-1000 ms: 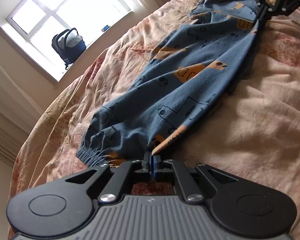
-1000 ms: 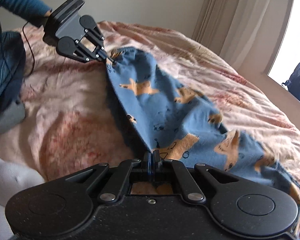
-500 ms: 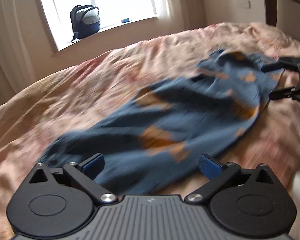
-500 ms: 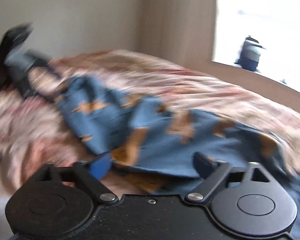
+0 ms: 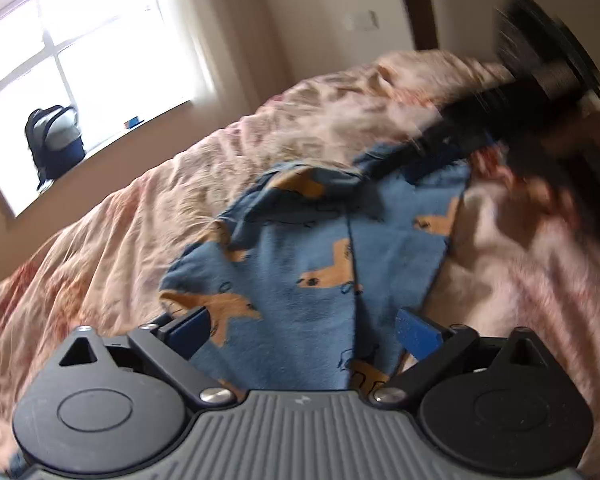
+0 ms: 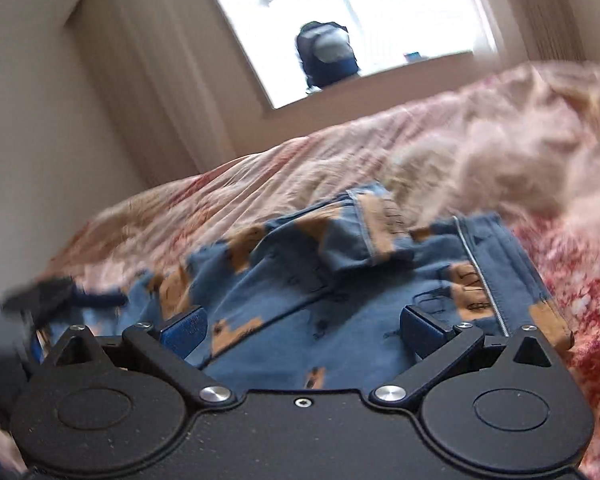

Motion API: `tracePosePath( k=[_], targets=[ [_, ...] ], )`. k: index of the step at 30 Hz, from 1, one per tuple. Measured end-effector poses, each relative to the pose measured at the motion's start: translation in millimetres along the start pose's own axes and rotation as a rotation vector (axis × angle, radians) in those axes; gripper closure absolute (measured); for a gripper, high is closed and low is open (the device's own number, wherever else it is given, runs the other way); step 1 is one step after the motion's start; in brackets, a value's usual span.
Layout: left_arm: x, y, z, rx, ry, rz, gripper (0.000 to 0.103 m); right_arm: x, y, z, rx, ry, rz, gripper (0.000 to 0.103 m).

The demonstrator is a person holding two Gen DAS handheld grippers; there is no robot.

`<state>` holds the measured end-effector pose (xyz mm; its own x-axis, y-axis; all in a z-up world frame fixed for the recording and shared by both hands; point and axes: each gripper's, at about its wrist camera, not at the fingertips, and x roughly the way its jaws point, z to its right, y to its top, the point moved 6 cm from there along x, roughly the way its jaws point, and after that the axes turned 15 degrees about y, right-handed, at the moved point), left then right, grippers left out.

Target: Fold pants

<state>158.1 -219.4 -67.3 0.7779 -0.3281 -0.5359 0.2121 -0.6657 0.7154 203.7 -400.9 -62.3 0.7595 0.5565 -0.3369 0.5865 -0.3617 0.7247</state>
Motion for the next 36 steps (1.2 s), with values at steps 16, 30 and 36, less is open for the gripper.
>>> tracePosePath(
  k=[16, 30, 36],
  targets=[
    [-4.9, -8.4, 8.2, 0.037, -0.069, -0.079, 0.1, 22.5, 29.8, 59.8, 0.507, 0.042, 0.109, 0.041],
    [-18.9, 9.6, -18.3, -0.074, -0.094, -0.008, 0.103, -37.2, 79.4, 45.6, 0.272, 0.003, 0.307, 0.098],
    [-14.8, 3.8, -2.3, -0.014, -0.145, -0.01, 0.103, -95.8, 41.8, 43.0, 0.174, -0.155, 0.26, 0.098]
  ],
)
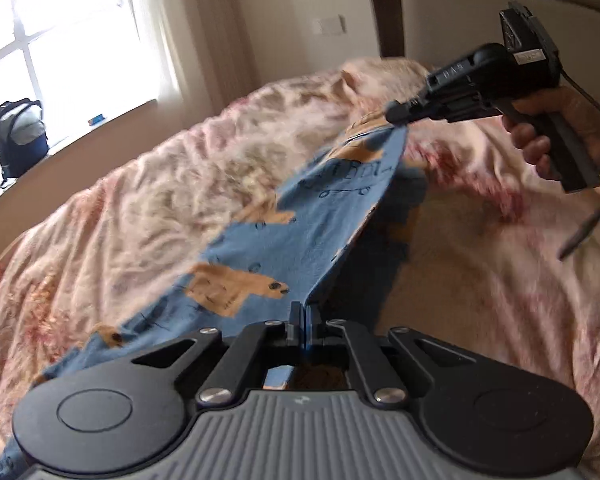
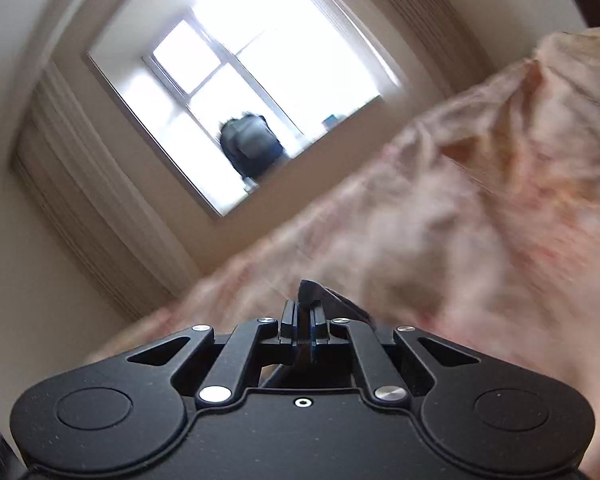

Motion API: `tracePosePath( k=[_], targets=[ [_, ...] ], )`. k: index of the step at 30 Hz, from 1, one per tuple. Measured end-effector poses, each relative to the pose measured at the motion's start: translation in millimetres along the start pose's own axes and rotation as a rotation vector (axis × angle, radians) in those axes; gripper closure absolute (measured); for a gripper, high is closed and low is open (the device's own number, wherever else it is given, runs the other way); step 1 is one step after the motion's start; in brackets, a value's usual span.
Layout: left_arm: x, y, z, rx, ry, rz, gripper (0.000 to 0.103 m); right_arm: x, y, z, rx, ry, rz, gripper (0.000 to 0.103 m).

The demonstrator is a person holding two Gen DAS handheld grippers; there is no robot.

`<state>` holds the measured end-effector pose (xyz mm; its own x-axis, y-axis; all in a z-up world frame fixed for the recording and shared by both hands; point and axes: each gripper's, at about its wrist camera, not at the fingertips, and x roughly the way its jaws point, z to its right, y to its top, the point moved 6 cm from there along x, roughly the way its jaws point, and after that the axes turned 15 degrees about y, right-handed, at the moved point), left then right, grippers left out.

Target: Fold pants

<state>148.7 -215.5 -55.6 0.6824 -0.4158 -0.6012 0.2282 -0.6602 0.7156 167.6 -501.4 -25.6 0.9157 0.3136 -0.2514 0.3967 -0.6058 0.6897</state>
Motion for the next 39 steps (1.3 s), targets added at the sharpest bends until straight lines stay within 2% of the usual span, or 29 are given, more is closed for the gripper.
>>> tracePosePath(
  k=[5, 12, 15, 16, 17, 18, 19, 20, 23, 27, 29, 30, 32, 33, 36, 39],
  targets=[
    [5.9, -13.7, 12.3, 0.037, -0.025, -0.028, 0.103, -7.9, -42.0, 33.7, 0.086, -0.099, -0.024, 0.098],
    [11.5, -19.6, 15.1, 0.034, -0.035, -0.05, 0.102, -7.6, -44.4, 19.9, 0.008, -0.122, -0.036, 0.098],
    [14.1, -20.6, 10.3, -0.023, -0.033, -0.07, 0.081, -2.3, -50.7, 26.7, 0.007, -0.137, -0.071, 0.094],
    [12.6, -19.5, 5.2, -0.066, -0.034, -0.076, 0.054, -2.0, -50.2, 22.5, -0.019, -0.127, -0.084, 0.086],
    [10.2, -18.5, -2.7, -0.123, -0.033, -0.08, 0.029, -5.3, -49.4, 17.6, -0.055, -0.115, -0.1, 0.069],
    [7.9, -17.5, -11.1, -0.172, -0.027, -0.073, 0.024, -5.8, -47.5, 9.3, -0.108, -0.104, -0.116, 0.057],
    [4.8, -16.9, -21.2, -0.225, -0.021, -0.062, 0.022, -6.1, -43.5, 1.4, -0.173, -0.115, -0.126, 0.03],
    [3.2, -16.9, -32.5, -0.269, -0.015, -0.062, 0.022, -5.8, -38.3, -4.8, -0.234, -0.127, -0.13, 0.018],
    [6.0, -18.0, -70.8, -0.344, 0.066, -0.077, 0.021, 8.9, -12.9, -16.0, -0.349, -0.132, -0.157, 0.018],
    [18.2, -24.7, -131.1, -0.418, 0.225, -0.122, 0.021, 57.8, 9.1, -12.1, -0.38, -0.075, -0.242, 0.018],
    [22.6, -32.8, -164.8, -0.487, 0.269, -0.153, 0.021, 83.3, 12.2, -1.6, -0.38, -0.072, -0.287, 0.024],
    [26.2, -37.5, -179.4, -0.516, 0.276, -0.169, 0.021, 93.7, 11.1, 6.4, -0.367, -0.072, -0.314, 0.025],
    [36.7, -47.8, -206.4, -0.563, 0.288, -0.213, 0.021, 107.6, 5.9, 23.2, -0.323, -0.074, -0.361, 0.038],
    [43.8, -53.1, -217.3, -0.585, 0.293, -0.235, 0.021, 110.9, 2.9, 30.0, -0.306, -0.073, -0.378, 0.04],
    [67.0, -70.2, -243.9, -0.626, 0.267, -0.315, 0.021, 110.8, 0.4, 38.4, -0.274, -0.048, -0.379, 0.042],
    [89.5, -85.4, -253.5, -0.657, 0.197, -0.392, 0.036, 107.5, 3.3, 42.5, -0.235, -0.025, -0.375, 0.048]
  ],
)
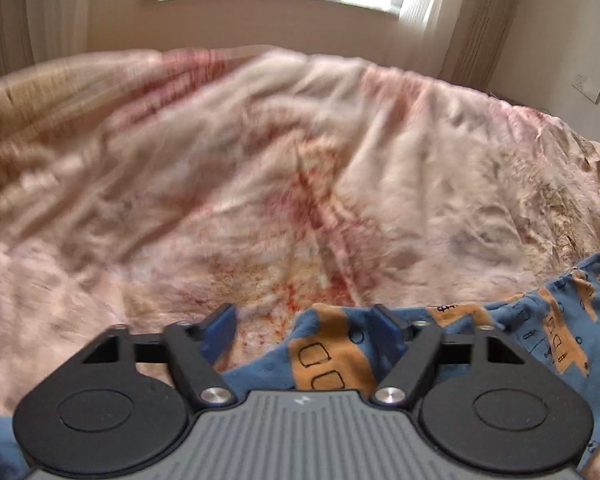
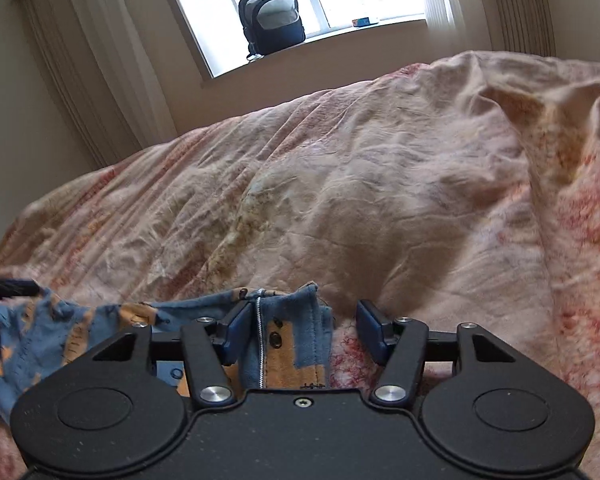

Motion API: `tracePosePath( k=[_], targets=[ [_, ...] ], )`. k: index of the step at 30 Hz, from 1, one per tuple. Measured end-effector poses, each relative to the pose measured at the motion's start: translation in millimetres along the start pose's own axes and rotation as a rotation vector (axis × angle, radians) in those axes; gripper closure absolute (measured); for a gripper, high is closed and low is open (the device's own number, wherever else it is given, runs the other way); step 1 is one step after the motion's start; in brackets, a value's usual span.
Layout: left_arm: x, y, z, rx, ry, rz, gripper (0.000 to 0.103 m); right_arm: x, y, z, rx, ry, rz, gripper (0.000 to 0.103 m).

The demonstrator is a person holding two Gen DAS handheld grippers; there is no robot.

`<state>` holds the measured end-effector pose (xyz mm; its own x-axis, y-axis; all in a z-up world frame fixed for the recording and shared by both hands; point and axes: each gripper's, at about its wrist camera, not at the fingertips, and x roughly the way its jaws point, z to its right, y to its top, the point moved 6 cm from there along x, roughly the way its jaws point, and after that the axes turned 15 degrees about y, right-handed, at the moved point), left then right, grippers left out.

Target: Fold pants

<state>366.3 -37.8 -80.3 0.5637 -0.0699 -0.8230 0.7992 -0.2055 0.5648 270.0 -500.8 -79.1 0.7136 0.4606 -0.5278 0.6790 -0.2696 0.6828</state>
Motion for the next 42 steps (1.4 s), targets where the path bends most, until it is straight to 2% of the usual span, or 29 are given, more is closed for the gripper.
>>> tracePosePath(
  k=[1, 2, 3, 4, 5, 6, 7, 9, 11, 13, 15, 19, 21, 23, 24, 26, 27, 29, 31, 33, 35, 36, 37, 39, 42],
  targets=[
    [2.9, 0.7, -0.8, -0.006, -0.019, -0.002, 0.053, 0.4, -0.6, -0.2, -0.003, 0.003, -0.007, 0.055],
    [3.0, 1.7, -0.7, -0.003, -0.039, 0.005, 0.074, 2.4, -0.9, -2.0, -0.007, 0.008, -0.018, 0.064],
    [2.5, 1.9, 0.8, 0.005, -0.066, 0.009, 0.086, 4.5, -1.7, -3.6, -0.015, 0.004, -0.026, 0.064],
    [-0.3, 0.9, 2.8, 0.017, -0.085, 0.012, 0.089, 5.6, -2.0, -5.4, -0.031, -0.007, -0.026, 0.067],
    [-3.1, -0.1, 5.6, 0.039, -0.071, 0.033, 0.092, 5.7, -1.9, -6.5, -0.043, -0.013, -0.025, 0.07],
    [-7.4, -1.3, 8.2, 0.074, -0.059, 0.058, 0.093, 5.3, -1.8, -7.2, -0.048, -0.021, -0.02, 0.071],
    [-14.3, -1.8, 10.4, 0.101, -0.047, 0.091, 0.094, 3.3, -1.4, -7.2, -0.049, -0.029, -0.013, 0.077],
    [-32.9, -1.3, 14.0, 0.116, -0.041, 0.167, 0.095, -1.8, -0.7, -9.3, -0.063, -0.046, 0.003, 0.085],
    [-52.6, 0.0, 15.8, 0.114, -0.039, 0.247, 0.095, -7.7, -0.1, -16.5, -0.09, -0.065, 0.023, 0.088],
    [-60.1, 0.4, 16.5, 0.126, -0.018, 0.292, 0.095, -10.9, 1.1, -24.1, -0.122, -0.084, 0.037, 0.089],
    [-52.2, -1.5, 18.4, 0.152, 0.032, 0.302, 0.095, -6.2, 0.0, -25.6, -0.15, -0.113, 0.019, 0.089],
    [-18.1, -9.8, 20.7, 0.148, 0.088, 0.251, 0.095, 9.5, -6.5, -19.1, -0.166, -0.169, -0.019, 0.083],
    [-8.9, -10.9, 22.1, 0.133, 0.111, 0.235, 0.092, 8.9, -7.1, -19.6, -0.18, -0.206, -0.018, 0.074],
    [-10.5, -9.7, 19.6, 0.111, 0.128, 0.232, 0.08, 4.0, -5.9, -20.6, -0.176, -0.26, -0.006, 0.052],
    [-15.0, -8.7, 17.3, 0.092, 0.127, 0.235, 0.075, 0.3, -4.4, -24.5, -0.184, -0.287, 0.009, 0.05],
    [-30.9, -10.0, 13.1, 0.05, 0.127, 0.253, 0.047, -3.6, -1.0, -41.3, -0.26, -0.358, 0.033, 0.036],
    [-41.2, -12.0, 11.1, 0.042, 0.122, 0.268, 0.042, -3.1, 0.0, -55.4, -0.323, -0.386, 0.041, 0.034],
    [-62.4, -20.7, 13.7, 0.043, 0.107, 0.309, 0.028, 7.3, -3.3, -90.8, -0.451, -0.363, 0.048, 0.022],
    [-80.4, -35.9, 20.9, 0.053, 0.098, 0.348, 0.02, 24.2, -9.1, -124.6, -0.554, -0.317, 0.043, 0.012],
    [-91.9, -53.2, 33.9, 0.094, 0.101, 0.388, 0.018, 50.3, -18.6, -155.8, -0.644, -0.263, 0.006, 0.009],
    [-90.1, -70.7, 49.0, 0.183, 0.166, 0.39, 0.018, 78.5, -30.0, -174.9, -0.724, -0.212, -0.073, 0.008],
    [-84.0, -78.9, 53.2, 0.228, 0.216, 0.374, 0.018, 90.4, -35.3, -178.0, -0.764, -0.22, -0.109, 0.008],
    [-76.8, -86.0, 54.2, 0.26, 0.26, 0.353, 0.018, 98.4, -38.8, -175.0, -0.801, -0.249, -0.131, 0.009],
    [-72.7, -95.5, 44.6, 0.262, 0.284, 0.355, 0.018, 98.9, -35.6, -154.6, -0.817, -0.334, -0.138, 0.009],
    [-77.4, -98.2, 20.2, 0.21, 0.307, 0.339, 0.012, 65.6, -12.9, -102.0, -0.685, -0.505, -0.081, 0.009]
  ],
)
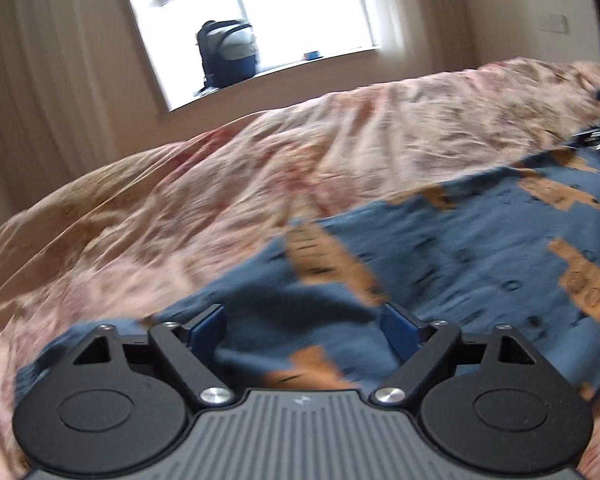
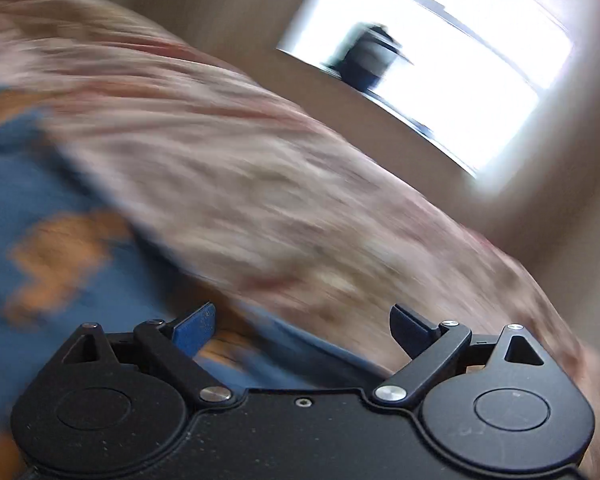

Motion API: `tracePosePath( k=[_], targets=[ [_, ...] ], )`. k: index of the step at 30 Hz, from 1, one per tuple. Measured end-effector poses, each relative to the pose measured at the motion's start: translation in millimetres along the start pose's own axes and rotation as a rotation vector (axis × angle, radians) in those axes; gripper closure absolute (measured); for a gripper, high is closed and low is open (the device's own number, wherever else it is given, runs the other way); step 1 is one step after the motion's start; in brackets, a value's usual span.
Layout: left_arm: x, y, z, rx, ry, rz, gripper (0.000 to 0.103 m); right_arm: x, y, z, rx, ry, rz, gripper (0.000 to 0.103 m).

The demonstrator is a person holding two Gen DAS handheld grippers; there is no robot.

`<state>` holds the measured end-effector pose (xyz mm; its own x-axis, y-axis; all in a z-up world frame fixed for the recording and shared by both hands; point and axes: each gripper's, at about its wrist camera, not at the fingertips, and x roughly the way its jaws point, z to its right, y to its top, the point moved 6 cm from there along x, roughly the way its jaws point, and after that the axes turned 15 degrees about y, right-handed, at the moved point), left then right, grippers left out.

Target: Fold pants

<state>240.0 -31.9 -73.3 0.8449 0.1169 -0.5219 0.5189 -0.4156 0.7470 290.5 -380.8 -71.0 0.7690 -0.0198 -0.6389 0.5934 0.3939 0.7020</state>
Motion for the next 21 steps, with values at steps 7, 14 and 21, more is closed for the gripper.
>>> tracePosePath(
  k=[7, 14, 21],
  targets=[
    [-34.4, -6.3, -45.3, -0.153, -0.039, -0.007, 0.004, -52.5, -12.7, 18.9, 0.133, -0.013, 0.05, 0.012],
    [-44.5, -41.8, -16.2, 0.008, -0.057, -0.03, 0.003, -68.0, -7.8, -131.2, -0.15, 0.295, 0.098, 0.004],
    [-56.1, -38.3, -78.1, -0.125, 0.032, -0.151, 0.003, -69.5, -44.0, -34.6, 0.1, 0.015, -0.015, 0.001]
  ],
)
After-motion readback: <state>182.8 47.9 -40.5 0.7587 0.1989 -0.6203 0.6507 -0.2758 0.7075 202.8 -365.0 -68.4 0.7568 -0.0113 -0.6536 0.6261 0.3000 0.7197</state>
